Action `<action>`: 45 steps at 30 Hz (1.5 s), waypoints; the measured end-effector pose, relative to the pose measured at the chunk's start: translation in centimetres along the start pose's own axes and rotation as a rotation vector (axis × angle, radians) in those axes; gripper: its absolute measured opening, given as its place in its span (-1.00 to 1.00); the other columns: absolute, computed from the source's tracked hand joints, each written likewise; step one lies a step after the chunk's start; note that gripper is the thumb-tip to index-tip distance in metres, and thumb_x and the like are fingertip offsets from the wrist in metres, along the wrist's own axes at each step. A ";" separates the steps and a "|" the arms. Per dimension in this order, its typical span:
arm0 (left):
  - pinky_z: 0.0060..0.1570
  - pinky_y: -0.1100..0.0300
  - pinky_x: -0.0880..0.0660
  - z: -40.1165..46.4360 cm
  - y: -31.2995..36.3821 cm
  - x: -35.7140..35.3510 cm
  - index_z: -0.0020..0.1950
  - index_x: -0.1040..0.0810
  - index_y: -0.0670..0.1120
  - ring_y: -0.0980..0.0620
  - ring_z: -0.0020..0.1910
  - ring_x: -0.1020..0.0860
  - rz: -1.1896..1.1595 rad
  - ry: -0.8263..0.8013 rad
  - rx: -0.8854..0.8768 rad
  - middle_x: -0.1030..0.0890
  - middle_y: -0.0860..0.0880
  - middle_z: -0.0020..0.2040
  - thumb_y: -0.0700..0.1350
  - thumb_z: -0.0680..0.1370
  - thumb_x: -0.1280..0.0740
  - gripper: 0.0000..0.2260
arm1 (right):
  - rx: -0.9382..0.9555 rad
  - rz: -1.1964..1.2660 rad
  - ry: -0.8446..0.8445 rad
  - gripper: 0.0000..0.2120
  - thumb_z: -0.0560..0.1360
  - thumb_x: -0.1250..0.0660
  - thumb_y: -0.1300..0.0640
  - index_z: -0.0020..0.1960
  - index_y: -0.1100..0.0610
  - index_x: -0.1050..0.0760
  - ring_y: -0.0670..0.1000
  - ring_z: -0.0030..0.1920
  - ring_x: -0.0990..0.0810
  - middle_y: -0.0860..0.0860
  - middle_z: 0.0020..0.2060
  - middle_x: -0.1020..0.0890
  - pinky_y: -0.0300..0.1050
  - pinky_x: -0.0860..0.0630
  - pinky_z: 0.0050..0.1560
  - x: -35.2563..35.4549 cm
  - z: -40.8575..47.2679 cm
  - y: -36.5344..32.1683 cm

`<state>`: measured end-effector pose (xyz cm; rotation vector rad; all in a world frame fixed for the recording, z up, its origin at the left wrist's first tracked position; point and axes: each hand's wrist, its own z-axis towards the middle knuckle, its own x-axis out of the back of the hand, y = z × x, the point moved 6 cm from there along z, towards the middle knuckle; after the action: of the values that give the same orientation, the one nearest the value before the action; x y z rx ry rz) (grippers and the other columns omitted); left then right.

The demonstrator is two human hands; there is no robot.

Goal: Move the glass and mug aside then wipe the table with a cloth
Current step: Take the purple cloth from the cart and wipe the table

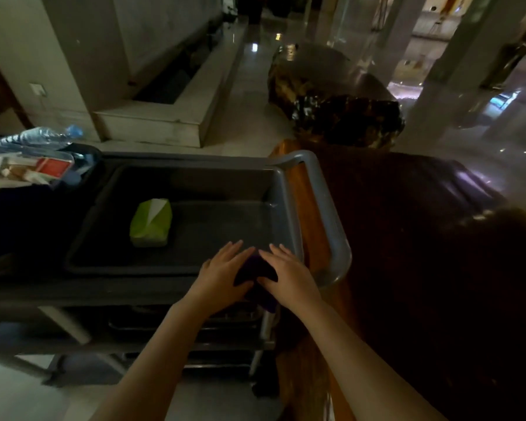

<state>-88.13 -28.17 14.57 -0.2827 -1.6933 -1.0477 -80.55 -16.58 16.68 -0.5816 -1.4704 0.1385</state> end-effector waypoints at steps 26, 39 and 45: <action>0.25 0.12 -0.38 -12.8 34.2 -7.4 0.28 -0.45 0.00 0.04 0.27 -0.42 -0.180 0.132 -0.839 -0.49 -0.04 0.28 -0.15 0.46 -0.37 -0.61 | -0.334 -0.143 0.689 -0.60 0.37 -0.48 0.26 0.19 0.13 -0.55 0.02 0.11 -0.62 0.08 0.11 -0.66 -0.11 -0.49 0.16 16.6 -36.5 12.0; 0.28 0.10 -0.31 -35.6 60.7 -35.7 0.31 -0.42 0.01 0.02 0.33 -0.34 -0.248 -0.468 -1.223 -0.45 -0.02 0.33 -0.15 0.50 -0.31 -0.62 | -0.990 -0.227 0.827 -0.63 0.42 -0.43 0.26 0.21 0.12 -0.53 0.04 0.13 -0.62 0.07 0.14 -0.64 -0.07 -0.54 0.09 11.9 -79.1 24.8; 0.26 0.14 -0.30 -40.3 63.9 -47.1 0.29 -0.43 -0.02 0.00 0.31 -0.36 -0.219 -0.641 -1.294 -0.47 -0.05 0.31 -0.20 0.48 -0.34 -0.61 | -1.154 -0.224 0.783 -0.62 0.41 -0.44 0.25 0.22 0.11 -0.53 0.05 0.11 -0.62 0.07 0.15 -0.63 -0.05 -0.56 0.05 5.6 -87.5 30.9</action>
<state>-1.95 -6.88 7.21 -1.3870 -1.3136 -2.2974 11.94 -12.57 8.58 -1.1984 -0.7077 -1.0700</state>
